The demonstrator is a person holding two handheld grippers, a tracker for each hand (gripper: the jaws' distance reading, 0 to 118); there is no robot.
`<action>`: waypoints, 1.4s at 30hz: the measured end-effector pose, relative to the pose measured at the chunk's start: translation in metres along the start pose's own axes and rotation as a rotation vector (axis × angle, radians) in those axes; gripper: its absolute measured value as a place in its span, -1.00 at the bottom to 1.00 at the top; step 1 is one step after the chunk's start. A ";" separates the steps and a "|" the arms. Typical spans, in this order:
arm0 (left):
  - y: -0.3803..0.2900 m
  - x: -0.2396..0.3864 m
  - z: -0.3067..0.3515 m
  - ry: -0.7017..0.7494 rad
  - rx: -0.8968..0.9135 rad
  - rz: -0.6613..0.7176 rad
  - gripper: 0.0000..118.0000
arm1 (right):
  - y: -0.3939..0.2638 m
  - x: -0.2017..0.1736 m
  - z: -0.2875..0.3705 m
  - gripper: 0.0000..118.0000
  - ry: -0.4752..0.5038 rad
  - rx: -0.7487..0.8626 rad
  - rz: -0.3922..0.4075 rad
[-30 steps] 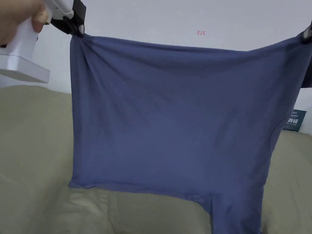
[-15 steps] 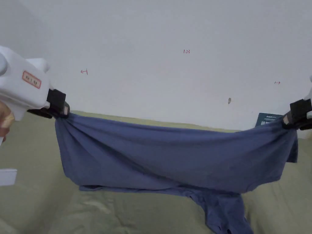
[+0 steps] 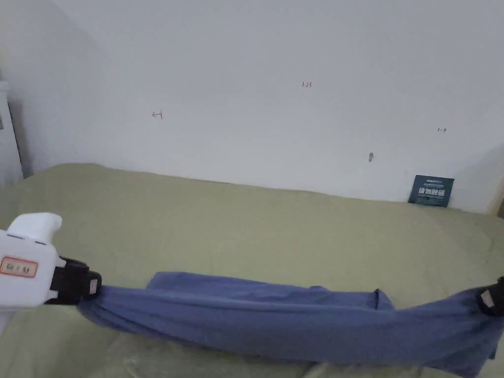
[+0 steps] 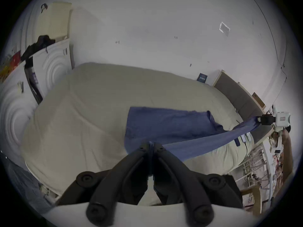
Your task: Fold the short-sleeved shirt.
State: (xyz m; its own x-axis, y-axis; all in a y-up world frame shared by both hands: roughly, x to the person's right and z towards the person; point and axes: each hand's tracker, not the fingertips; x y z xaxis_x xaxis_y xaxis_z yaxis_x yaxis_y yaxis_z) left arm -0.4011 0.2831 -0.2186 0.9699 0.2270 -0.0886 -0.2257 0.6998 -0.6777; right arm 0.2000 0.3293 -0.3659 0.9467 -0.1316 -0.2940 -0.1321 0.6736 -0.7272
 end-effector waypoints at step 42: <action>-0.149 -0.019 -0.045 0.105 -0.239 0.011 -1.00 | -0.178 0.011 -0.074 -1.00 -0.064 -0.295 -0.077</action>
State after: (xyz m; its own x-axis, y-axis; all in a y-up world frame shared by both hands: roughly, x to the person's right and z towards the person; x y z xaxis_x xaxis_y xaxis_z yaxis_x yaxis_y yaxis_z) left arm -0.3822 0.1436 -0.1485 0.9745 0.1534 -0.1636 -0.2202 0.5150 -0.8284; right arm 0.2122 0.1544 -0.2859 0.9726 -0.1218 -0.1978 -0.1297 0.4219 -0.8973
